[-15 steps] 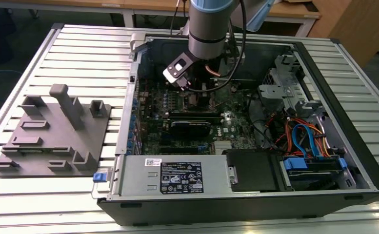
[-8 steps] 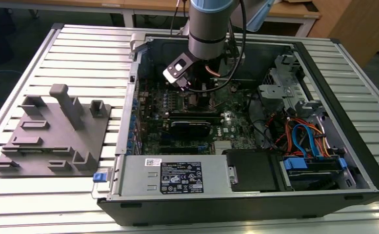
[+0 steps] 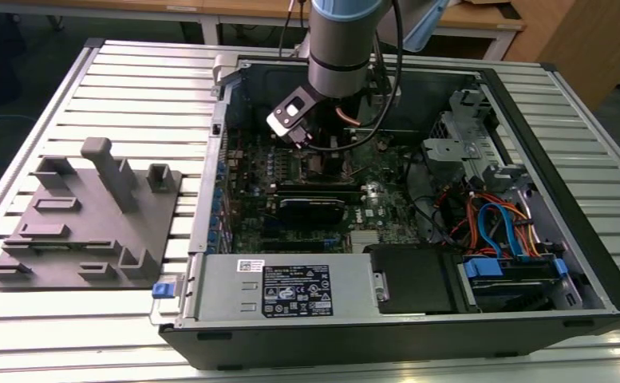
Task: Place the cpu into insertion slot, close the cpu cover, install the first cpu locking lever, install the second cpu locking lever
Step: 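Place the cpu into insertion slot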
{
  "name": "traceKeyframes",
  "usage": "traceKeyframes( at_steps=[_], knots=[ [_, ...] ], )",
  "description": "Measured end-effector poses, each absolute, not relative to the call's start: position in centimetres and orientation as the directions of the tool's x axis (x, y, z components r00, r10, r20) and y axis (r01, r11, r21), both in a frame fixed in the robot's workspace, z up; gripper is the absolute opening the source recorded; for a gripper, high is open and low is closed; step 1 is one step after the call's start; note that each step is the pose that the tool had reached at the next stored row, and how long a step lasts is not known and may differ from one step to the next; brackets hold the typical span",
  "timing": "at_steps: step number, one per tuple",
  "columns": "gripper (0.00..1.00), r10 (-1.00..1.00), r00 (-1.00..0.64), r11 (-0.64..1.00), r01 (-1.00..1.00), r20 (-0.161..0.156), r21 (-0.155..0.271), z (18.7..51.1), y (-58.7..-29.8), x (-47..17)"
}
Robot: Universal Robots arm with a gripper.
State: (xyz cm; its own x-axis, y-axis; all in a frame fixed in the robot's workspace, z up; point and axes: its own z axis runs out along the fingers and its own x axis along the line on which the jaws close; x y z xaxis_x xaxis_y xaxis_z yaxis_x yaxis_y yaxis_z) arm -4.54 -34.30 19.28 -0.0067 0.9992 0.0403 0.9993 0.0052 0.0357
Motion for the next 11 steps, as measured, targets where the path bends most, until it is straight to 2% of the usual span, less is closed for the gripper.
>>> traceKeyframes(
  at_steps=[11],
  knots=[
    [0.61, 0.999, -0.007, 0.005, 0.999, 0.04, 0.036, 19.1, -34.19, -4.53]
  ],
)
